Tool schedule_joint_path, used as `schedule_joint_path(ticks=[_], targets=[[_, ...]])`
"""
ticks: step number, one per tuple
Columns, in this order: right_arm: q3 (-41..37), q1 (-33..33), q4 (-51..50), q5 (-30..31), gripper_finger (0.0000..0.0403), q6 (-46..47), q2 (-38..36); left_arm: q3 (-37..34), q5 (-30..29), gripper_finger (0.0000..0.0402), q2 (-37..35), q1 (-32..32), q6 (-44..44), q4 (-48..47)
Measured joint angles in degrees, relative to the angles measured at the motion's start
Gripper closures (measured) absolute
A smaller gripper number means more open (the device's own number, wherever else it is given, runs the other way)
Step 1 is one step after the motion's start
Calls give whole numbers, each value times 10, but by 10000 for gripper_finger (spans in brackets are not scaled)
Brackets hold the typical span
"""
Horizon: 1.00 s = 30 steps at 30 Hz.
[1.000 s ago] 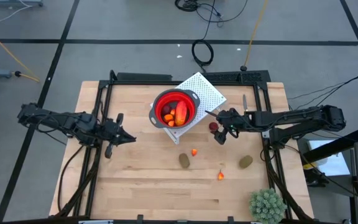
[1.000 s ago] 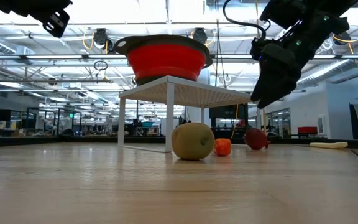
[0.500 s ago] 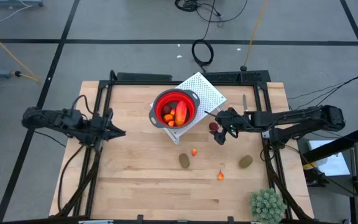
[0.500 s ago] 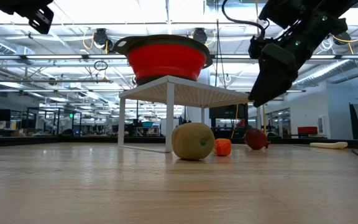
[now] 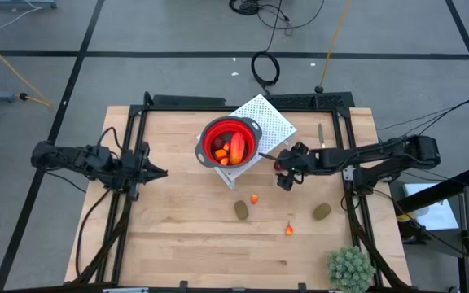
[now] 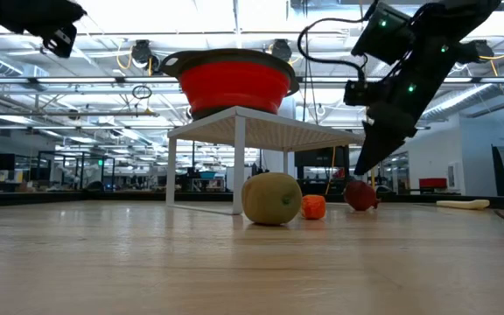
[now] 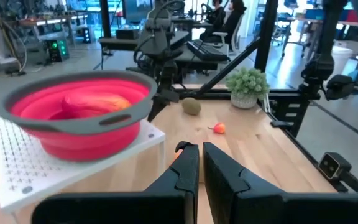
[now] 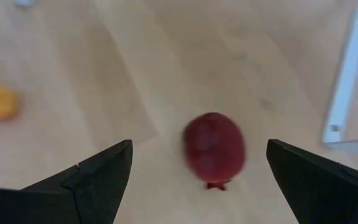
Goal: Pick & Place Fruit
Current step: Put the pomegranate into the red strainer bowl on the shelf
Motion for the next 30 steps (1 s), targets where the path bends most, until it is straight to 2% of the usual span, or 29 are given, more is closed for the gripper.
schedule_joint_path(ticks=[3, 10, 14, 23, 30], targets=[[0, -5, 1, 23, 38, -1, 12, -14, -1, 380, 0, 0, -19, 10], [0, -27, 6, 19, 37, 0, 32, -16, -2, 380, 0, 0, -29, 28], [0, -35, 12, -10, 39, 0, 43, -16, -2, 380, 0, 0, -27, 29], [-41, -35, 105, -9, 41, -27, 51, -16, -2, 380, 0, 0, -29, 31], [-62, -35, 105, -8, 53, -10, 51, -16, -2, 380, 0, 0, -32, 36]])
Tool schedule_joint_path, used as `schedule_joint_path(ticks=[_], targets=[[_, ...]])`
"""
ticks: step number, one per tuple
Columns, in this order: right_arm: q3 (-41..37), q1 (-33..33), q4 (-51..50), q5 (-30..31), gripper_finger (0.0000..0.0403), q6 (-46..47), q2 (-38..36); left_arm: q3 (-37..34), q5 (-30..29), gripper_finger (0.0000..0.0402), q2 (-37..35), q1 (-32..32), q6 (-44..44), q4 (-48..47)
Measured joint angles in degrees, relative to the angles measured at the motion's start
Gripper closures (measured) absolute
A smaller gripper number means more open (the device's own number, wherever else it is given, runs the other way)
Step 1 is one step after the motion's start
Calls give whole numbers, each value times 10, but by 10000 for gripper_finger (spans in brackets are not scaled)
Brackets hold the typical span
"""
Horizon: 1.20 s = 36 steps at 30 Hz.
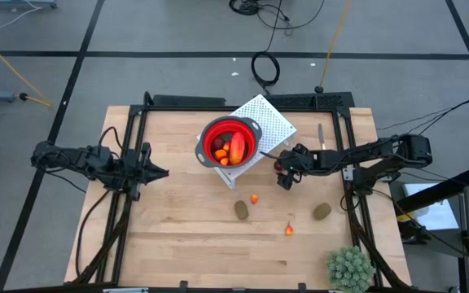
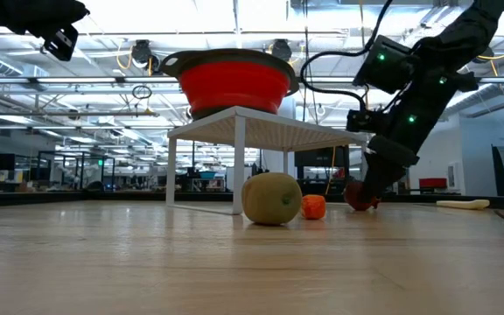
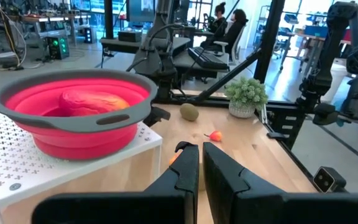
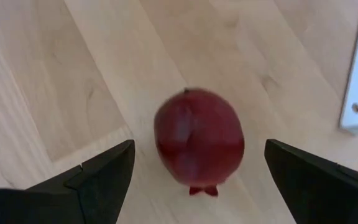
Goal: Pick & Place Fruit
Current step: Put the pomegranate into the red strainer bowl on the shelf
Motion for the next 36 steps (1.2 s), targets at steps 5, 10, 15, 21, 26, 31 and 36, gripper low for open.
schedule_joint_path(ticks=[5, 10, 15, 21, 26, 31, 36], targets=[[-15, 0, 36, 0, 66, 3, 0, 0, 0, 380, 0, 0, 0, 4], [-29, 0, 71, 0, 78, 3, 0, 0, 0, 380, 0, 0, -4, 4], [-43, 0, 78, 0, 94, 38, 0, 0, 0, 380, 0, 0, -4, 4], [-61, 0, 134, 0, 133, 62, 0, 0, 0, 380, 0, 0, -4, 4], [-61, 0, 135, 1, 163, 62, 0, 0, 0, 380, 0, 0, -6, 4], [-61, 0, 135, 2, 192, 62, 0, 0, 0, 380, 0, 0, -6, 4], [-61, 0, 135, 3, 209, 62, 0, 0, 0, 380, 0, 0, -6, 4]])
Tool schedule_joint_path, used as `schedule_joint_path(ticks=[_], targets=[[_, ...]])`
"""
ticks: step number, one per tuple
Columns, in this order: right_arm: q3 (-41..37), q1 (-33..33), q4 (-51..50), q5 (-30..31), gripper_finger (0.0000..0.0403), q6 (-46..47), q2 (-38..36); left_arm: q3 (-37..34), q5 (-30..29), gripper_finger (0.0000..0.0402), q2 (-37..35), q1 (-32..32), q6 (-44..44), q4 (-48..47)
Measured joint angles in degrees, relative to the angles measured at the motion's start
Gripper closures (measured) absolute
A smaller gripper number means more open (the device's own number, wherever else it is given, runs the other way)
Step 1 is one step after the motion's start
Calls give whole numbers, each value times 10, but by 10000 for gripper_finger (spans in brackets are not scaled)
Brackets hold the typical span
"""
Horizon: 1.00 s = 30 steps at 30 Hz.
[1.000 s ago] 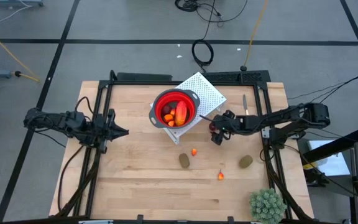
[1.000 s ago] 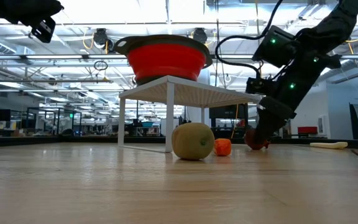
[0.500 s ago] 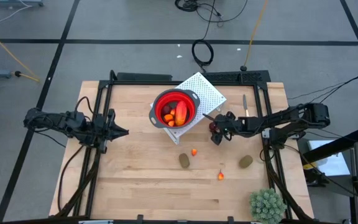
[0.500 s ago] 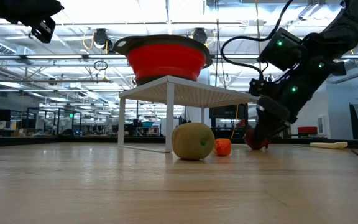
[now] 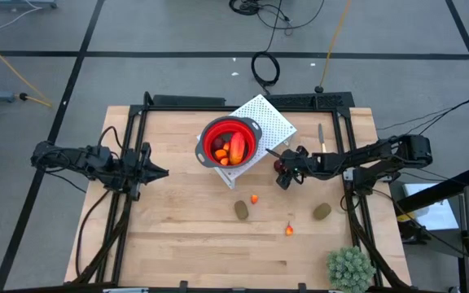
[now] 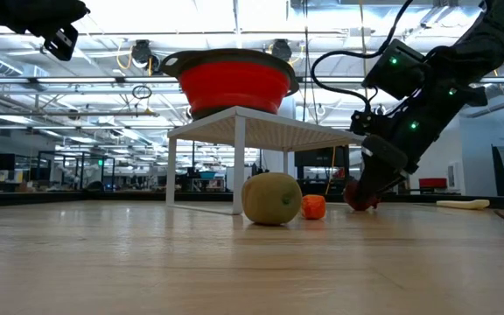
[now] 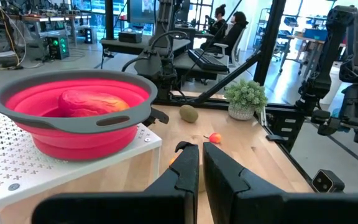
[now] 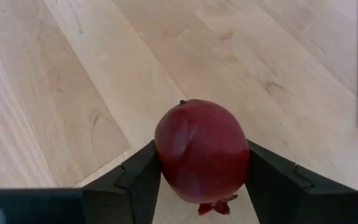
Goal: Pick & Place Fruit
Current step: Put the pomegranate into the red strainer bowl on the shelf
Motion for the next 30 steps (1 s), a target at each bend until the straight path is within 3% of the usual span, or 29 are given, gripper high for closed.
schedule_joint_path(ticks=[13, 22, 30], targets=[[0, 1, 29, -10, 210, 0, -13, 0, 0, 380, 0, 0, -9, 0], [0, 2, 12, -134, 211, 78, -119, 0, 1, 380, 0, 0, -10, -2], [0, 2, 21, -282, 210, 251, -211, 0, 6, 380, 0, 0, -11, -15]])
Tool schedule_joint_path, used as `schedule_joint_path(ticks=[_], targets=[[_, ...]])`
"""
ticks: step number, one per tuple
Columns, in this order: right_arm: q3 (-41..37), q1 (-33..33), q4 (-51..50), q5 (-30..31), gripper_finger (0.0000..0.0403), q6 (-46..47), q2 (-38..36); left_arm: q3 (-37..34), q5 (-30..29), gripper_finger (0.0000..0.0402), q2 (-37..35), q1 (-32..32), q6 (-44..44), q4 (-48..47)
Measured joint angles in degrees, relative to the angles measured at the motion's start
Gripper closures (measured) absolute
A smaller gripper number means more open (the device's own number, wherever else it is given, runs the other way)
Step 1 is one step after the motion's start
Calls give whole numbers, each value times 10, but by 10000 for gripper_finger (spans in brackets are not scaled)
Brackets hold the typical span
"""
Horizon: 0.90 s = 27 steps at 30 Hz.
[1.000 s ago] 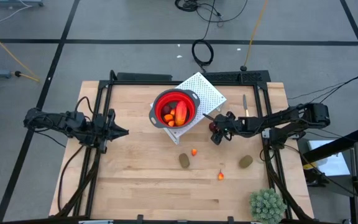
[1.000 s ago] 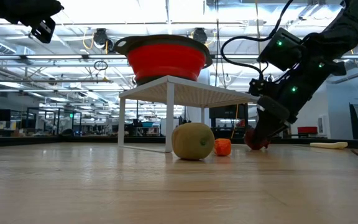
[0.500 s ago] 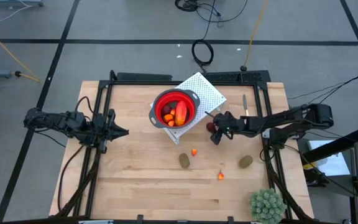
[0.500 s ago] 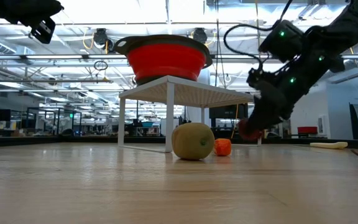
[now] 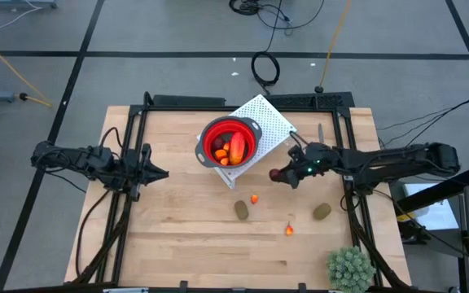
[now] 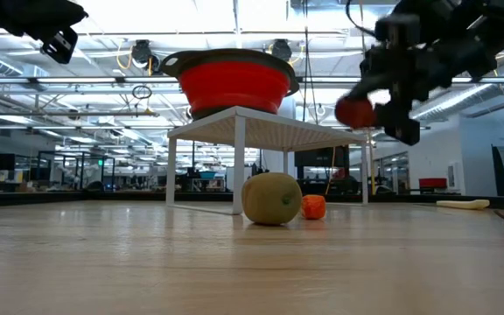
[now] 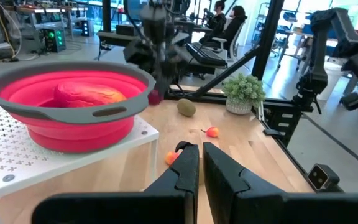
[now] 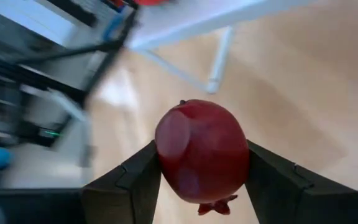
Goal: Pick & Place Fruit
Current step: Put the pomegranate into the red strainer bowl on the shelf
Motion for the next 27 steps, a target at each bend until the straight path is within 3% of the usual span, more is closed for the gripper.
schedule_joint_path(ticks=[6, 19, 27], targets=[[0, 13, 68, -21, 209, 108, -34, 0, 0, 380, 0, 0, 0, -3], [0, 26, 325, -20, 205, 274, -34, 0, 12, 380, 0, 0, 0, -3], [0, 26, 343, -3, 205, 436, -34, 0, 12, 380, 0, 0, 1, -3]])
